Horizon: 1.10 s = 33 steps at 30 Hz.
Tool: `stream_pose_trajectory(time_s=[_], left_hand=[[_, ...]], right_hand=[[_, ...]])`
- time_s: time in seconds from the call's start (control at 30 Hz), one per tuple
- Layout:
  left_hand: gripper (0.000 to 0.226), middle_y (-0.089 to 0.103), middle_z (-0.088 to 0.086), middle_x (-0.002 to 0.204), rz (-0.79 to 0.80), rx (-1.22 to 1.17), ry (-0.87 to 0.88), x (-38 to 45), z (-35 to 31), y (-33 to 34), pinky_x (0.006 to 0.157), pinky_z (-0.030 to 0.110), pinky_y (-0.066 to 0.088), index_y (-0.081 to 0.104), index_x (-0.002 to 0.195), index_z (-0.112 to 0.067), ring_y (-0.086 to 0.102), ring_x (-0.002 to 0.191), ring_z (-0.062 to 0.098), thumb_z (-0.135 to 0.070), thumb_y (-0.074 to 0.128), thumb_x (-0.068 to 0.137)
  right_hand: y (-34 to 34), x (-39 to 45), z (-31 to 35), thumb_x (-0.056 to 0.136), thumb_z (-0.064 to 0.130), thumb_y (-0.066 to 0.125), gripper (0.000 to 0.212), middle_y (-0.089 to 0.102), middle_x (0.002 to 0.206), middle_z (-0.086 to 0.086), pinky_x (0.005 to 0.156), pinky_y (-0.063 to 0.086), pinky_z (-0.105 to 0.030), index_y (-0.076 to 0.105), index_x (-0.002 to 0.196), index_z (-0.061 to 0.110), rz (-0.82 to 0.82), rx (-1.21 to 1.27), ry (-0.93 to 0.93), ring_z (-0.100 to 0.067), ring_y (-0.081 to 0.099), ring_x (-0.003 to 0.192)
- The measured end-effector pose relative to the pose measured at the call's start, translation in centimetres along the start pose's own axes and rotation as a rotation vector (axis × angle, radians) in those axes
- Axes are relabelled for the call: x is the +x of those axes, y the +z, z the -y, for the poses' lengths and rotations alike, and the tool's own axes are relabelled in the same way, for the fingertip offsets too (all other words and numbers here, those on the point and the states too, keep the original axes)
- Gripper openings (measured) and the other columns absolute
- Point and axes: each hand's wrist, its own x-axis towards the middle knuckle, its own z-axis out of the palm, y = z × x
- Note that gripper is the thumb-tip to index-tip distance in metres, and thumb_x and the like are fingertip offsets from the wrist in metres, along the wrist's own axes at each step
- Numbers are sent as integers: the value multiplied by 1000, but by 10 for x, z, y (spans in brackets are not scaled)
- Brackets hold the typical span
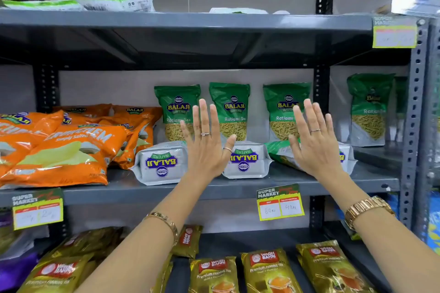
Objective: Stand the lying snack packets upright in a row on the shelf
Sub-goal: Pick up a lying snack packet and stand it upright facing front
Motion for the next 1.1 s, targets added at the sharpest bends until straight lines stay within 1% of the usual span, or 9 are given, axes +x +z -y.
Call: stream_pose_trajectory(time_s=[0.2, 0.4, 0.5, 0.6, 0.67, 0.77, 0.87, 1.0, 1.1], left_hand=[[78, -11, 11, 157, 80, -315, -14, 6, -40, 10, 117, 44, -3, 0, 147, -7, -15, 144, 23, -39, 41, 89], [75, 1, 5, 160, 224, -753, -214, 15, -115, 33, 117, 31, 11, 9, 148, -9, 3, 147, 17, -30, 50, 89], [67, 34, 11, 150, 341, -876, -487, 23, -149, 46, 105, 31, 30, 27, 144, -9, 33, 136, 24, -29, 55, 86], [50, 54, 13, 120, 459, -942, -818, 30, -173, 60, 77, 28, 33, 47, 126, -1, 47, 96, 25, -27, 57, 84], [49, 49, 3, 109, 635, -1044, -1031, 30, -184, 69, 80, 28, 35, 50, 121, -6, 45, 94, 21, -33, 58, 82], [36, 61, 7, 116, 947, -1296, -1192, 28, -192, 83, 101, 40, 45, 58, 108, -13, 59, 112, 28, -37, 53, 81], [30, 65, 16, 118, 870, -1394, -1224, 26, -193, 95, 92, 44, 50, 63, 106, -9, 63, 96, 30, -26, 54, 82], [32, 65, 18, 112, 714, -1387, -1222, 22, -186, 97, 79, 46, 54, 63, 107, -4, 63, 83, 31, -13, 60, 77], [39, 63, 19, 119, 639, -1316, -1145, 24, -175, 98, 85, 46, 53, 59, 114, 0, 63, 97, 31, -8, 63, 76]], right_hand=[[-2, 8, -29, 91, 24, 44, 53, 31, 151, -16, 109, 29, -51, 34, 139, 6, 86, 178, 194, -34, 30, 137], [4, 22, -90, 90, 31, 41, 45, 48, 136, -17, 94, 40, -45, 45, 129, 8, 254, 285, 447, -34, 47, 121], [13, 27, -116, 88, 38, 42, 46, 57, 124, -23, 88, 42, -43, 54, 115, 3, 474, 267, 560, -36, 52, 111], [21, 25, -137, 85, 47, 46, 55, 55, 126, -18, 89, 42, -43, 53, 116, 3, 687, 466, 790, -36, 51, 113], [22, 19, -148, 82, 49, 53, 53, 54, 113, -7, 75, 47, -42, 49, 117, 9, 818, 720, 1006, -35, 53, 110], [30, 13, -165, 80, 43, 57, 37, 69, 64, -8, 60, 50, -37, 56, 92, 8, 1030, 1052, 1130, -27, 63, 75], [37, 13, -174, 80, 33, 61, 26, 71, 62, -11, 57, 57, -39, 60, 85, 7, 1060, 1245, 1127, -26, 70, 61], [41, 12, -178, 74, 24, 69, 28, 61, 88, -12, 66, 54, -39, 60, 92, 4, 1035, 1313, 1075, -25, 62, 79], [39, 13, -181, 66, 15, 72, 27, 64, 78, -11, 56, 56, -33, 61, 87, 3, 1027, 1375, 1010, -22, 62, 72]])
